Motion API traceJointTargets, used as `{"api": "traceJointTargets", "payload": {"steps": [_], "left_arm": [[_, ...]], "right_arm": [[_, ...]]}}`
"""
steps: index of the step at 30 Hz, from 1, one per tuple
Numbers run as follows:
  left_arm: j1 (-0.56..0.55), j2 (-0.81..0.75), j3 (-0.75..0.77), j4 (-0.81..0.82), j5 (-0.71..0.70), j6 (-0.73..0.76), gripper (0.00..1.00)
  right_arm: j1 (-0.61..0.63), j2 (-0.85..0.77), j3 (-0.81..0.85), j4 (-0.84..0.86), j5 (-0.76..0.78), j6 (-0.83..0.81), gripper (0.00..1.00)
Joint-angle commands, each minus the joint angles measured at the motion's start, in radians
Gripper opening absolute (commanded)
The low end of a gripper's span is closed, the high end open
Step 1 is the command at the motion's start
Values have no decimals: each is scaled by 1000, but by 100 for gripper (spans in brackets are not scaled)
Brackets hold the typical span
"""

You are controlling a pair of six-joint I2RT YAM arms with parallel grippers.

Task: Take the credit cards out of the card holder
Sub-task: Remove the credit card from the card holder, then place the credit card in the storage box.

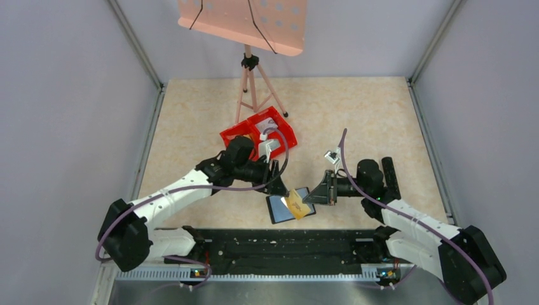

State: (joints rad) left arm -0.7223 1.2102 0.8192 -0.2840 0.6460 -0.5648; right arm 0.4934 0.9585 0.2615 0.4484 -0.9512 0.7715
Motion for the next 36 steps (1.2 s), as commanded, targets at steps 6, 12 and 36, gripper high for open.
{"api": "traceJointTargets", "payload": {"steps": [6, 12, 36], "left_arm": [[1, 54, 36, 113, 141, 2, 46], [-1, 70, 27, 166, 184, -24, 29], [216, -31, -8, 213, 37, -160, 0]], "right_arm": [[2, -11, -11, 86, -33, 24, 0], [2, -12, -24, 126, -39, 48, 0], [2, -224, 13, -121, 184, -13, 99]]}}
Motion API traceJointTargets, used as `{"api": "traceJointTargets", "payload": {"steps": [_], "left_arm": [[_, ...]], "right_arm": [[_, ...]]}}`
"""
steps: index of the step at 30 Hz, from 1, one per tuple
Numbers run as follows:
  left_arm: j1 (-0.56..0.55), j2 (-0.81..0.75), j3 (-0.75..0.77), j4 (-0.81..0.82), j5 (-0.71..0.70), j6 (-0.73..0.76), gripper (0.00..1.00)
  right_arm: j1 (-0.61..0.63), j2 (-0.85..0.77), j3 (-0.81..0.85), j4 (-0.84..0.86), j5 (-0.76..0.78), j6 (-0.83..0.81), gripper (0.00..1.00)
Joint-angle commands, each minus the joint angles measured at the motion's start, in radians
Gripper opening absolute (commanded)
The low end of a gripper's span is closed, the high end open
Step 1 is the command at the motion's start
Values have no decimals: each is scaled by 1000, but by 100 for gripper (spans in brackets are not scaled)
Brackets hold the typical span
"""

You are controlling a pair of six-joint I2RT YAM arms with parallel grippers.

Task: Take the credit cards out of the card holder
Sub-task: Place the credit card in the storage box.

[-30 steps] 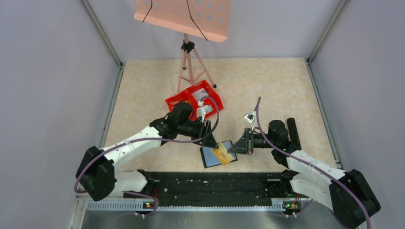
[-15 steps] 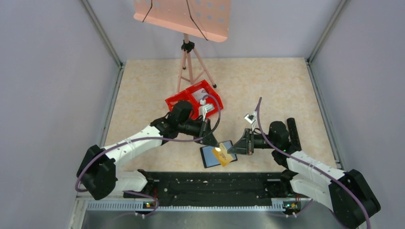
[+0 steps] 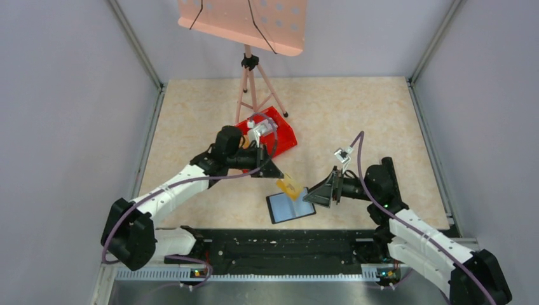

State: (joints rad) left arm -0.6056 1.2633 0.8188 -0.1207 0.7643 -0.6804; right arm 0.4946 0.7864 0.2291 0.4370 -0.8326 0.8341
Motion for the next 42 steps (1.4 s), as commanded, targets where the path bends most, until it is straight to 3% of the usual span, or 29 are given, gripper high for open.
{"api": "traceJointTargets", "payload": {"steps": [1, 9, 15, 20, 33, 42], "left_arm": [[137, -104, -21, 48, -119, -60, 0], [353, -233, -76, 33, -559, -192, 0], [369, -271, -125, 113, -975, -324, 0], [371, -172, -66, 110, -1095, -334, 0], [374, 108, -41, 331, -974, -416, 0], [371, 188, -25, 337, -930, -387, 0]], "right_arm": [[1, -64, 54, -144, 80, -91, 99], [1, -86, 74, -245, 132, -146, 99], [1, -74, 58, -224, 132, -141, 99], [1, -67, 62, -232, 132, -155, 99], [1, -17, 70, -201, 127, -150, 99], [1, -34, 49, -208, 137, -150, 99]]}}
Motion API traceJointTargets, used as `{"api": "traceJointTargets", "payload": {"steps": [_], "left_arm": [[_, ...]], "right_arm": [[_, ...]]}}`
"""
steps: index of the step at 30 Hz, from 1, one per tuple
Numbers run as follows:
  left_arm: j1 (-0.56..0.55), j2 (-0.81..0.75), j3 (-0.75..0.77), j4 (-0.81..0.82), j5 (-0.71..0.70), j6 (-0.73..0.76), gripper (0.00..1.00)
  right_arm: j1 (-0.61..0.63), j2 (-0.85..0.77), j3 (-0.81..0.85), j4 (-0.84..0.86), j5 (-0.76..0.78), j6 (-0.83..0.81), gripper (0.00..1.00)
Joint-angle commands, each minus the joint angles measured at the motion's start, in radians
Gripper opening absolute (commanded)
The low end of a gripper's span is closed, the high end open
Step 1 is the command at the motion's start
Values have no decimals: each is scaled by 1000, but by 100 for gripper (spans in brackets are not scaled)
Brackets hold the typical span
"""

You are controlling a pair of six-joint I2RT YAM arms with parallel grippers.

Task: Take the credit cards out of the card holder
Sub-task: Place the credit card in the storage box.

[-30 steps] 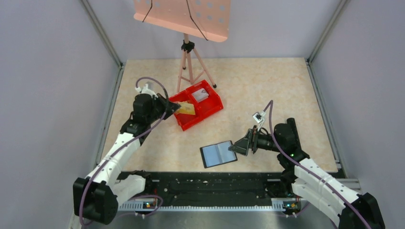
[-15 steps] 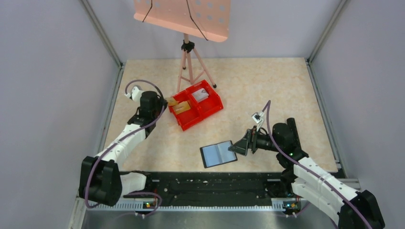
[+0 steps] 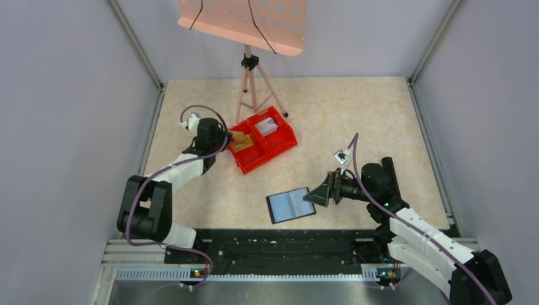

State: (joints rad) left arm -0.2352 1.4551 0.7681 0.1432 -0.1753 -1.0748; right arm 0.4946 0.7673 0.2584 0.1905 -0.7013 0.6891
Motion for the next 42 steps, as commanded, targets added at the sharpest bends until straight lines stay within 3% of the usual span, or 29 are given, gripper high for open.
{"api": "traceJointTargets", "payload": {"steps": [1, 12, 31, 42], "left_arm": [[0, -2, 20, 76, -1, 8, 0], [-13, 41, -53, 218, -16, 17, 0], [-77, 92, -21, 172, -178, 75, 0], [-82, 118, 9, 140, -184, 103, 3]], "right_arm": [[1, -15, 19, 40, 8, -4, 99], [1, 20, 22, 66, 8, 2, 99], [1, 64, 26, 74, 13, -20, 99], [2, 93, 44, 61, 17, -36, 99]]}}
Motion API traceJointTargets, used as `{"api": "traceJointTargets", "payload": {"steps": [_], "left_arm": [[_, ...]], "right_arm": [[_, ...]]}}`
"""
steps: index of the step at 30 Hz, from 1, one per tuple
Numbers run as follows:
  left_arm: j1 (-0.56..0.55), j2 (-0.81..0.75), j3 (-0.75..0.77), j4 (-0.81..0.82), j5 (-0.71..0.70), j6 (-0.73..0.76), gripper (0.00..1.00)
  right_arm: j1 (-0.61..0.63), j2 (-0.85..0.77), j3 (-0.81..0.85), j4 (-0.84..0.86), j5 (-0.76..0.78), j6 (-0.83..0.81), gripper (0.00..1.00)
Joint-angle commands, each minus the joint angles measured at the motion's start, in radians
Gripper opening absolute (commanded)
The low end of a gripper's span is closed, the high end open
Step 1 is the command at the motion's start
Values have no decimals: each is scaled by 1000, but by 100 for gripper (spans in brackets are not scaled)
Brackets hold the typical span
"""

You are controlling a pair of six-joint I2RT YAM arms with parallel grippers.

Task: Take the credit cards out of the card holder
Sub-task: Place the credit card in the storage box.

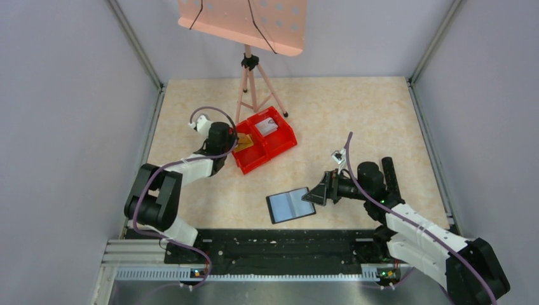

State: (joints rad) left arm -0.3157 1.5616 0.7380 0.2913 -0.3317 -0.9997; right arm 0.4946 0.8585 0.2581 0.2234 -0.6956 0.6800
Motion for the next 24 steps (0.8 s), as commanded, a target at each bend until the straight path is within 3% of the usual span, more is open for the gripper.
{"api": "traceJointTargets", "payload": {"steps": [1, 5, 18, 24], "left_arm": [[-2, 10, 44, -20, -25, 30, 7], [-1, -1, 55, -28, -18, 52, 21], [-2, -80, 96, -119, 0, 97, 26], [-2, -191, 169, -283, 96, 174, 41]], "right_arm": [[1, 3, 47, 25, 12, -30, 99], [1, 6, 56, 15, 14, -36, 99], [1, 14, 74, 6, 27, -20, 99], [1, 4, 115, -90, 81, -18, 99]]}}
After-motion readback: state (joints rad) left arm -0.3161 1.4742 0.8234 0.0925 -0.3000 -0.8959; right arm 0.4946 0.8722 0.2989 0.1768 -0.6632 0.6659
